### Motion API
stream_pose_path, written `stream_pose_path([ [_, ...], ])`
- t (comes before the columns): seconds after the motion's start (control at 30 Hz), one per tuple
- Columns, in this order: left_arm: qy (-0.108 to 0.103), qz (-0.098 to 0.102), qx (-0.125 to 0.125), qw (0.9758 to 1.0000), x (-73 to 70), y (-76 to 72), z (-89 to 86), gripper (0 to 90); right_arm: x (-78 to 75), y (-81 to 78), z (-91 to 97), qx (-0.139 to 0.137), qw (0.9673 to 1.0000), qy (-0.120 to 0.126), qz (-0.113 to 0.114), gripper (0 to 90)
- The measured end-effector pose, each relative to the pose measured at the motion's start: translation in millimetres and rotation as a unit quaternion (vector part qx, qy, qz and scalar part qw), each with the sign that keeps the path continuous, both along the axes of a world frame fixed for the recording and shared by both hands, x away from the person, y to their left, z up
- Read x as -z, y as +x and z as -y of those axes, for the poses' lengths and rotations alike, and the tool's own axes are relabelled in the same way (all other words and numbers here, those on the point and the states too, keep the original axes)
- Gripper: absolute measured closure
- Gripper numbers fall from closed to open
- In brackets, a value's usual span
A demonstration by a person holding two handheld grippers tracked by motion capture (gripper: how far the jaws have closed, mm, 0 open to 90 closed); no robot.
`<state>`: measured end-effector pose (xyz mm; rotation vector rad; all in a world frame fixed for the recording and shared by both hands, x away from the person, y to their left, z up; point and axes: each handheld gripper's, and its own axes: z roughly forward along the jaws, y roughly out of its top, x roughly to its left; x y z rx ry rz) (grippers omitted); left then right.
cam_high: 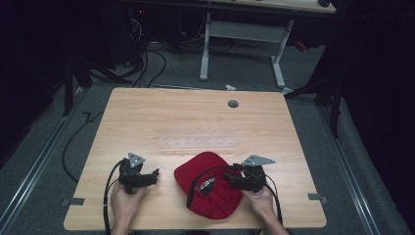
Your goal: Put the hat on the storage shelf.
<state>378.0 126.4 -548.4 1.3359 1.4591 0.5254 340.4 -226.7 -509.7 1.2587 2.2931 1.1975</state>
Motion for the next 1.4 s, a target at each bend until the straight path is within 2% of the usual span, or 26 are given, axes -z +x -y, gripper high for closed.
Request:
stream_pose_path([
  [0.1,0.0,0.0,0.0,1.0,0.0,0.0,0.0,15.3,1.8,1.9,-1.3,-0.003,1.0,0.002,0.002,44.3],
  [0.3,0.0,0.0,0.0,1.0,0.0,0.0,0.0,15.3,6.4,6.3,-5.6,-0.014,0.9997,0.011,-0.014,48.7],
  [0.43,0.0,0.0,0.0,1.0,0.0,0.0,0.0,15.3,9.5,8.3,-6.8,-0.028,0.999,0.017,-0.031,58.6],
  [0.47,0.0,0.0,0.0,1.0,0.0,0.0,0.0,15.3,9.5,8.3,-6.8,-0.028,0.999,0.017,-0.031,58.6],
  [0.57,0.0,0.0,0.0,1.0,0.0,0.0,0.0,15.3,9.9,8.9,-6.3,-0.038,0.9983,0.021,-0.038,66.5],
  [0.87,-0.001,0.0,0.0,1.0,0.0,0.0,0.0,15.3,8.6,7.6,-5.8,-0.047,0.9977,0.016,-0.046,76.8],
  [1.4,0.0,-0.001,0.0,1.0,-0.1,1.6,0.5,14.6,5.8,4.9,-6.0,-0.051,0.9976,0.016,-0.043,79.4],
])
